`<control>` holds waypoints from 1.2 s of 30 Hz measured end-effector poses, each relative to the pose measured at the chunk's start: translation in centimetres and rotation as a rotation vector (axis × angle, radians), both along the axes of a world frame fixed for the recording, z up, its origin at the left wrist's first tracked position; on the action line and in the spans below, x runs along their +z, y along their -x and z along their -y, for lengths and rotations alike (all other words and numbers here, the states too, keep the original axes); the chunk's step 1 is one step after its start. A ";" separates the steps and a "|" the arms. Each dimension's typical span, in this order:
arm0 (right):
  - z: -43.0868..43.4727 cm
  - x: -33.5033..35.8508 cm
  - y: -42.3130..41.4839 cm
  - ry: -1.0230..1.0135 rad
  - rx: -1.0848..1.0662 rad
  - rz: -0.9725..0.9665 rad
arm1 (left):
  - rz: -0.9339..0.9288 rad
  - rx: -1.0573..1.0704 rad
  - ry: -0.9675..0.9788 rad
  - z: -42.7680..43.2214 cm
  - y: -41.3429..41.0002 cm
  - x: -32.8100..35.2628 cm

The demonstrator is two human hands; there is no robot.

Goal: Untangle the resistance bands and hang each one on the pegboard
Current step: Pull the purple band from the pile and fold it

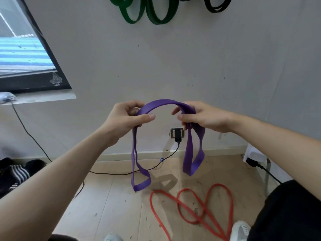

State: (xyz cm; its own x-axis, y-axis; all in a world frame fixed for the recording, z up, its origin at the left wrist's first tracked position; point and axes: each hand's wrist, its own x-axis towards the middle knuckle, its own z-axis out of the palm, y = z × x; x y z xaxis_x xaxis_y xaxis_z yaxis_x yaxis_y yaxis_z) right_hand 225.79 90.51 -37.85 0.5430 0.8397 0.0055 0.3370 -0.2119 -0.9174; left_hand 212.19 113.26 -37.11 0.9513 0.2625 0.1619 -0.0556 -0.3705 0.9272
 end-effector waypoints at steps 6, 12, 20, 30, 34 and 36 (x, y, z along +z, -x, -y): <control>-0.9 0.3 1.9 0.056 0.078 0.105 | -0.004 -0.091 -0.007 3.2 -0.6 0.0; -0.7 0.0 2.0 0.097 0.128 0.089 | -0.019 -0.049 -0.023 4.0 -1.0 0.1; 0.4 -3.6 0.5 0.339 0.260 0.026 | 0.085 0.090 0.040 3.6 -1.1 0.6; -0.5 -8.2 -0.7 0.612 0.301 0.180 | 0.236 0.286 0.180 0.9 -0.7 0.8; -0.5 -8.8 -1.6 0.644 0.163 0.172 | 0.201 0.316 0.119 0.3 -0.7 0.2; -0.2 -8.0 -2.4 0.575 0.015 0.133 | 0.170 0.333 0.105 -0.2 -0.6 -0.1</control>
